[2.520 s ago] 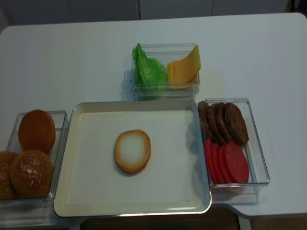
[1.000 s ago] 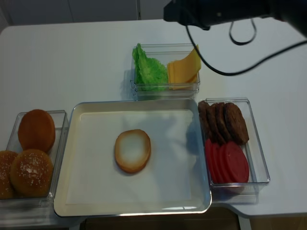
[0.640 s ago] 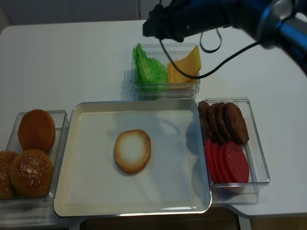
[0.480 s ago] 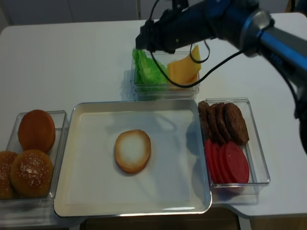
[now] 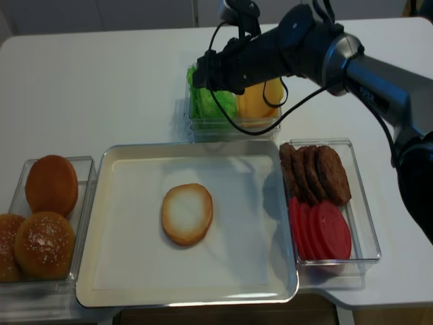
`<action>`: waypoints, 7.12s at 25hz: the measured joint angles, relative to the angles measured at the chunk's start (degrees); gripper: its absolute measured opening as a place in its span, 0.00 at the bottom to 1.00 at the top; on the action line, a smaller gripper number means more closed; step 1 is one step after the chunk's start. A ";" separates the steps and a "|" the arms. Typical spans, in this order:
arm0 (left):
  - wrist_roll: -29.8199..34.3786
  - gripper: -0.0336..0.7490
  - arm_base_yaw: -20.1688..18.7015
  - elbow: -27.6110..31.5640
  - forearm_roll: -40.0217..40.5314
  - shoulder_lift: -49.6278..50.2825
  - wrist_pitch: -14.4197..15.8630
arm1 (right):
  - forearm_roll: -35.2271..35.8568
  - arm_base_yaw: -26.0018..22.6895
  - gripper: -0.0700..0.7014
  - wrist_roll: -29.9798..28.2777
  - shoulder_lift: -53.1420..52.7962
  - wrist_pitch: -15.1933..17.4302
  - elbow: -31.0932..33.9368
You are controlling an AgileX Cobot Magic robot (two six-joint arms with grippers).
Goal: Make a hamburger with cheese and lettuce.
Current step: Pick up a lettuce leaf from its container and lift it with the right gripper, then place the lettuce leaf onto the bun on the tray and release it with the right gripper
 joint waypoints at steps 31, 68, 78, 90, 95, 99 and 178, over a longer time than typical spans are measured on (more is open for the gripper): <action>0.00 0.51 0.00 0.00 0.00 0.00 0.00 | 4.06 0.00 0.12 -0.14 0.56 0.26 -0.41; 0.00 0.51 0.00 0.00 0.00 0.00 0.00 | -3.63 -1.49 0.11 -1.04 -14.27 13.04 -0.41; 0.00 0.51 0.00 0.00 0.00 0.00 0.00 | -5.34 -1.49 0.11 0.68 -22.83 17.62 8.31; 0.00 0.51 0.00 0.00 0.00 0.00 0.00 | -3.28 0.42 0.11 -1.39 -29.72 16.94 24.04; 0.00 0.51 0.00 0.00 0.00 0.00 0.00 | -4.23 5.54 0.11 -2.97 -29.72 11.17 27.51; 0.00 0.51 0.00 0.00 0.00 0.00 0.00 | -6.88 8.32 0.11 -4.18 -29.72 6.14 28.92; 0.00 0.51 0.00 0.00 0.00 0.00 0.00 | 5.21 10.09 0.11 -8.96 -20.39 5.25 29.09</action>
